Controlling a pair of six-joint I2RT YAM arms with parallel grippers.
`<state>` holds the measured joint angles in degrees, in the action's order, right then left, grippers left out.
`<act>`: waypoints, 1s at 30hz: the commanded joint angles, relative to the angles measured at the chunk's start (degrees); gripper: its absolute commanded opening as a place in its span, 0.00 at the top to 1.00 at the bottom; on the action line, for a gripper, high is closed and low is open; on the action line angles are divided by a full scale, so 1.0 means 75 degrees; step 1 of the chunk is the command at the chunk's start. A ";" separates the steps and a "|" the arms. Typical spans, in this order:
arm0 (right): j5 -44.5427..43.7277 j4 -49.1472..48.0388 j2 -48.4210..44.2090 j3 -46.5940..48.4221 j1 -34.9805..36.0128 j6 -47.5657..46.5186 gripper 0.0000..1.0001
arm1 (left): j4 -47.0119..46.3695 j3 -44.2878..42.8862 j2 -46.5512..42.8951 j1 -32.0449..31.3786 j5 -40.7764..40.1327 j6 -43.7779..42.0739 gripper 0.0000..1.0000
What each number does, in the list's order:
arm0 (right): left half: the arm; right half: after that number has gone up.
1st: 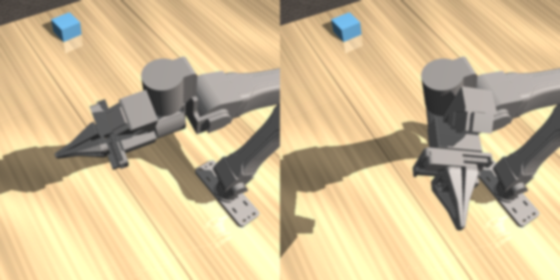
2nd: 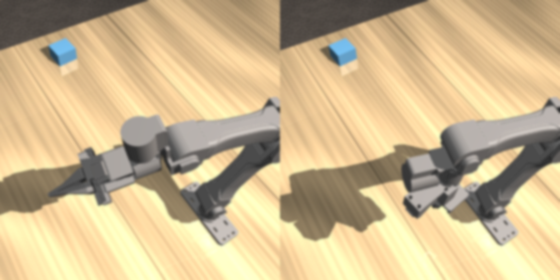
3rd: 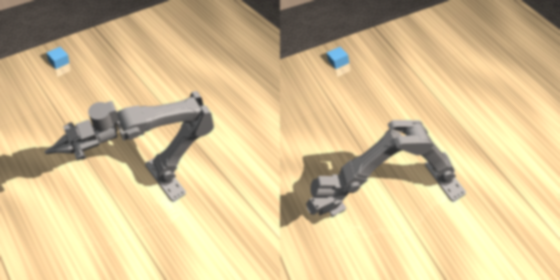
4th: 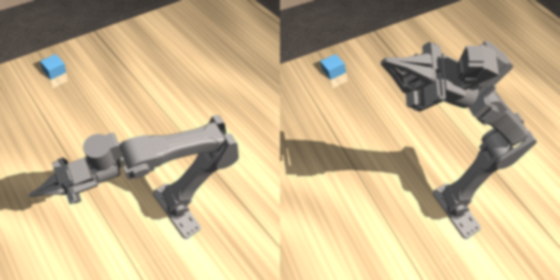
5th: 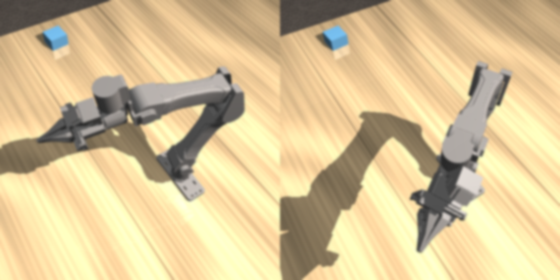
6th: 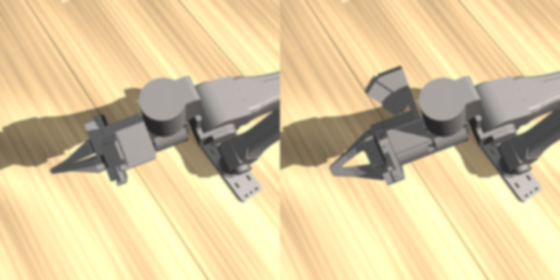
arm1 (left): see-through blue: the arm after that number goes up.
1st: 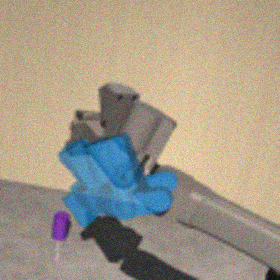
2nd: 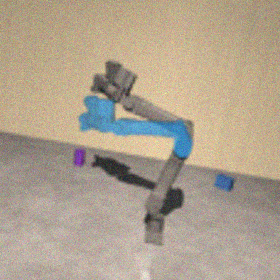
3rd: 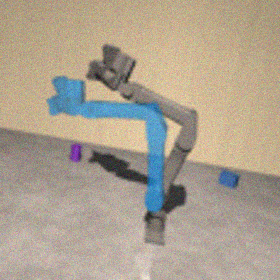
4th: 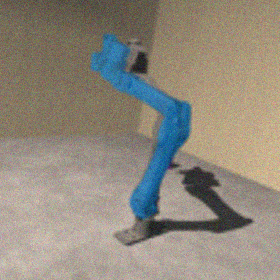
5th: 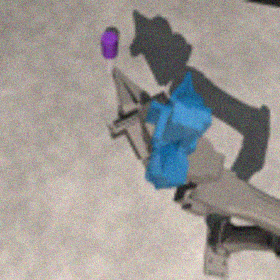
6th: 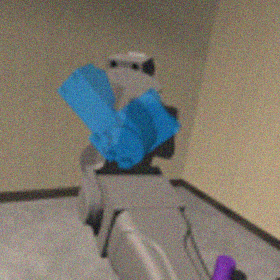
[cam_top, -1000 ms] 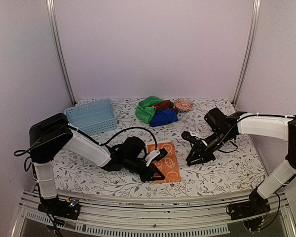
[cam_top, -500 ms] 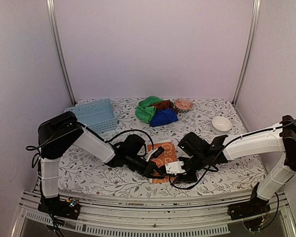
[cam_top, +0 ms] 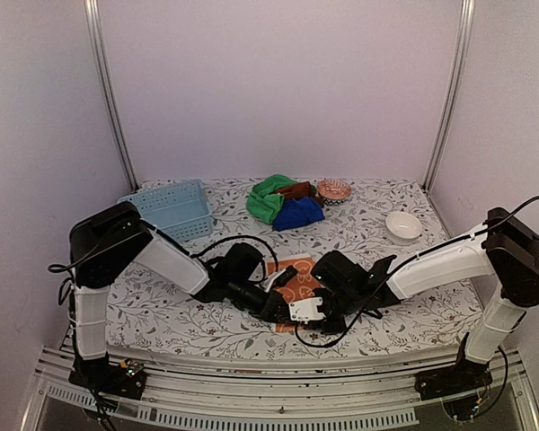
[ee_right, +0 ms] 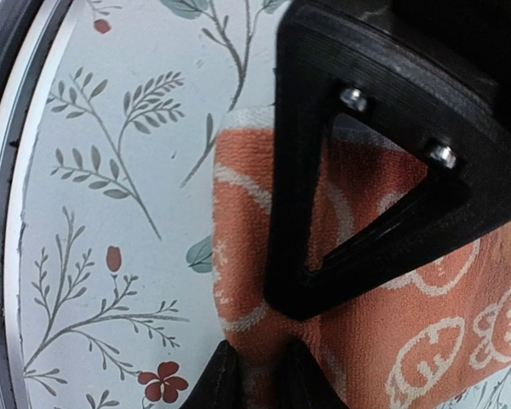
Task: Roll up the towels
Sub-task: Roll the towel at the center of the board.
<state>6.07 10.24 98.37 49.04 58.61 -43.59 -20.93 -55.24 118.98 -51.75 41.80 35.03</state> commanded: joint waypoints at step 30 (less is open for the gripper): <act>0.6719 0.7758 0.5205 0.5234 -0.2272 -0.0011 0.97 | -0.0047 0.2111 -0.3315 -0.2907 -0.5909 -0.5422 0.56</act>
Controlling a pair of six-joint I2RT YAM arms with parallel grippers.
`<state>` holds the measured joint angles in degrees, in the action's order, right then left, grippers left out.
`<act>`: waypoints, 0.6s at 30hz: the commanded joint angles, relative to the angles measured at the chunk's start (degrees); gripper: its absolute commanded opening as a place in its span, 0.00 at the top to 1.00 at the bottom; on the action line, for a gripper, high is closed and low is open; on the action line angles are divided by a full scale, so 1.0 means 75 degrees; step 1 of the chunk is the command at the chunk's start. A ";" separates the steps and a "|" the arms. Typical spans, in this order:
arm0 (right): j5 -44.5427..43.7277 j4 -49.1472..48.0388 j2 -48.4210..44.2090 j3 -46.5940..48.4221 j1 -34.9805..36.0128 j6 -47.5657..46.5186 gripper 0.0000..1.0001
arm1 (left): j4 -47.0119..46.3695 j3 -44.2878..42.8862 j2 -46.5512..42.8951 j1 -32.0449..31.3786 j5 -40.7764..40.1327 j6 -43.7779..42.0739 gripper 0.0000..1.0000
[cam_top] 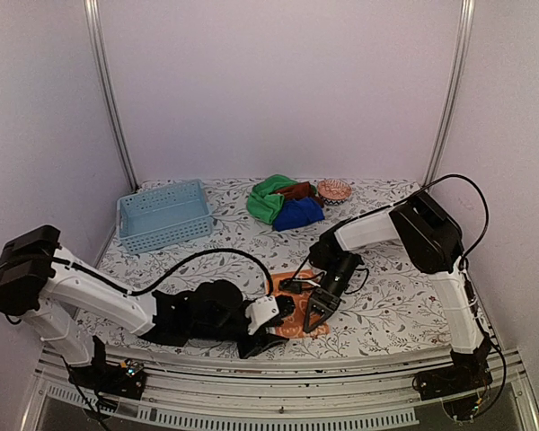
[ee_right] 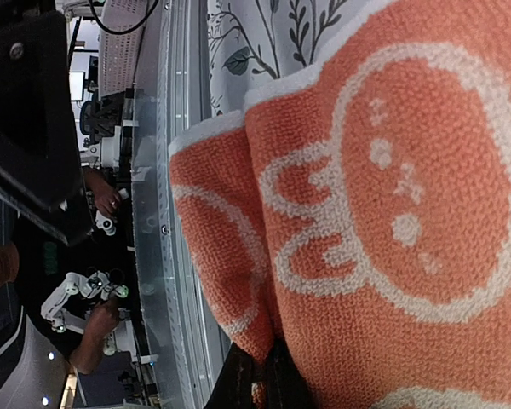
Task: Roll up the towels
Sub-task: Roll the towel at the center of the board.
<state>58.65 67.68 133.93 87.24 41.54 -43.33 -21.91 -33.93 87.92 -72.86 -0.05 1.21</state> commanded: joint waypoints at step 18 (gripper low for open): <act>-0.0487 -0.0358 0.0413 -0.0040 0.0004 0.0221 0.97 | 0.0354 -0.2051 0.2931 0.0125 -0.0718 -0.1119 0.78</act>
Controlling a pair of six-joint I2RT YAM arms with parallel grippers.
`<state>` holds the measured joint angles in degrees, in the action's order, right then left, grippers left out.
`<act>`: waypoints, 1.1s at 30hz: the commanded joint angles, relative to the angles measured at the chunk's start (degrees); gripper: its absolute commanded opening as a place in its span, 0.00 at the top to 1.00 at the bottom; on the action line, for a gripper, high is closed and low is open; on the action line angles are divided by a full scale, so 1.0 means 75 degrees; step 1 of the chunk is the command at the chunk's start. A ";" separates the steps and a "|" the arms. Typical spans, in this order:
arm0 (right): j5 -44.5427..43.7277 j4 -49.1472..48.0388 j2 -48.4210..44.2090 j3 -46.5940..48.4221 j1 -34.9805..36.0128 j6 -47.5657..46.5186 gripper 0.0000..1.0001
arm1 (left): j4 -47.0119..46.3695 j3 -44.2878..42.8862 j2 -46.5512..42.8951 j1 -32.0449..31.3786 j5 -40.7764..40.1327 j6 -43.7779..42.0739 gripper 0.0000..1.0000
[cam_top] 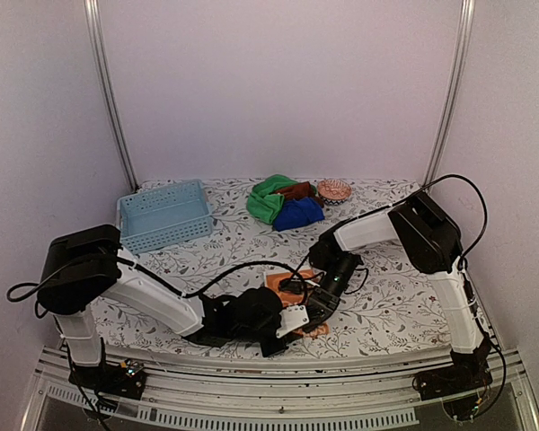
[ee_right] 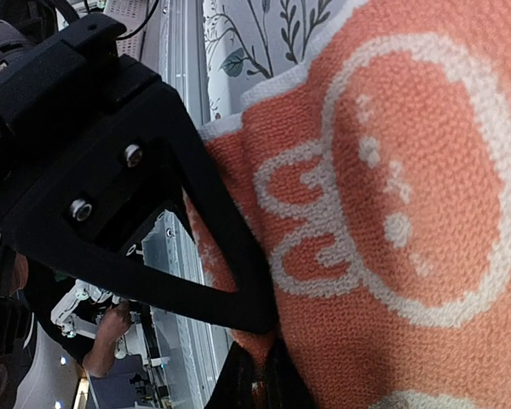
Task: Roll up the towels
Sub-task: Roll the towel at the center of the board.
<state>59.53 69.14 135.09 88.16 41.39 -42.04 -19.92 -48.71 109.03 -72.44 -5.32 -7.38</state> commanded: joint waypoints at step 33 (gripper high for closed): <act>-0.5277 -0.6503 -0.6276 -0.5031 0.1397 0.0134 0.68 | 0.1752 -0.1395 0.1763 0.2432 0.6474 0.4291 0.96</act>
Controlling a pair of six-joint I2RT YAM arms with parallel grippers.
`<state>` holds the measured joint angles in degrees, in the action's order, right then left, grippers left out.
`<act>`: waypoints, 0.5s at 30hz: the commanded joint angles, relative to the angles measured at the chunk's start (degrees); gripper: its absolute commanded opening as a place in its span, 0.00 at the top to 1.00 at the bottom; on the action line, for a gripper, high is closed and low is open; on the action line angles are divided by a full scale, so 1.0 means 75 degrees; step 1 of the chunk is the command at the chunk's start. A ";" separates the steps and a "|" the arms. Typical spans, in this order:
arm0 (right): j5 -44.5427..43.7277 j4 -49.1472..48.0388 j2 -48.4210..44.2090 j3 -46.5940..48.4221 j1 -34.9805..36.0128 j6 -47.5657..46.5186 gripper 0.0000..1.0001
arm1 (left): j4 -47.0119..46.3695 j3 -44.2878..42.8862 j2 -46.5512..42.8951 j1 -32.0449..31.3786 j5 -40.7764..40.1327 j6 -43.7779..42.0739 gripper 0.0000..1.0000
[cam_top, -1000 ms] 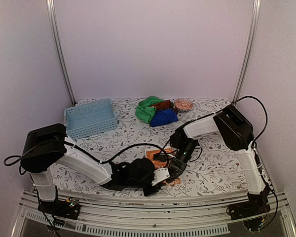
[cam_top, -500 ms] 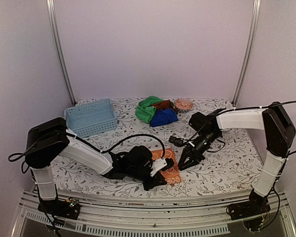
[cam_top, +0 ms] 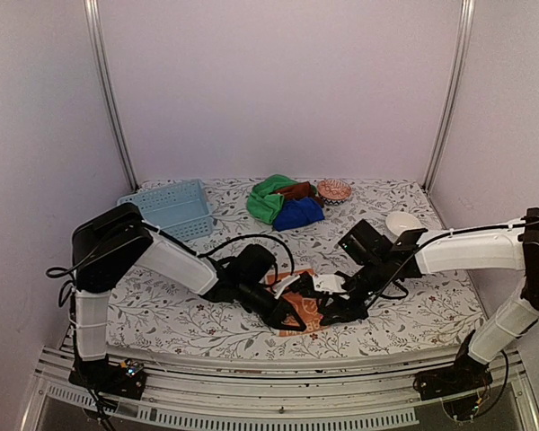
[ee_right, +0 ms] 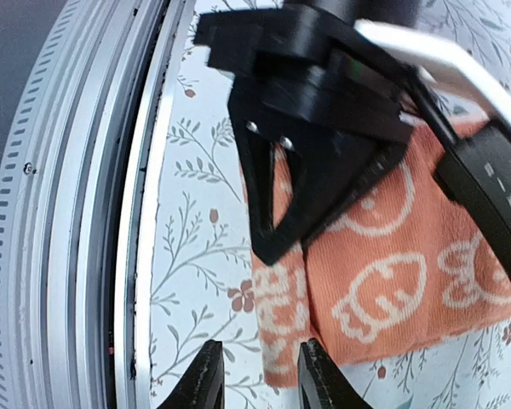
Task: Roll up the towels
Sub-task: Roll the towel at the center of the board.
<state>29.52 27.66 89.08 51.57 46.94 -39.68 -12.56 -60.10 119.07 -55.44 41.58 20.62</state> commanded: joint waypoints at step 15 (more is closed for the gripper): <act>-0.2979 -0.1732 0.1232 -0.0283 0.1440 -0.0536 0.66 | 0.0486 0.0162 0.0763 0.0554 0.0591 0.0927 0.96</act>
<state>10.66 16.29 96.16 50.37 57.34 -42.78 -14.33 -60.16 121.38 -52.82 47.79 26.76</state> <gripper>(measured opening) 0.351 0.076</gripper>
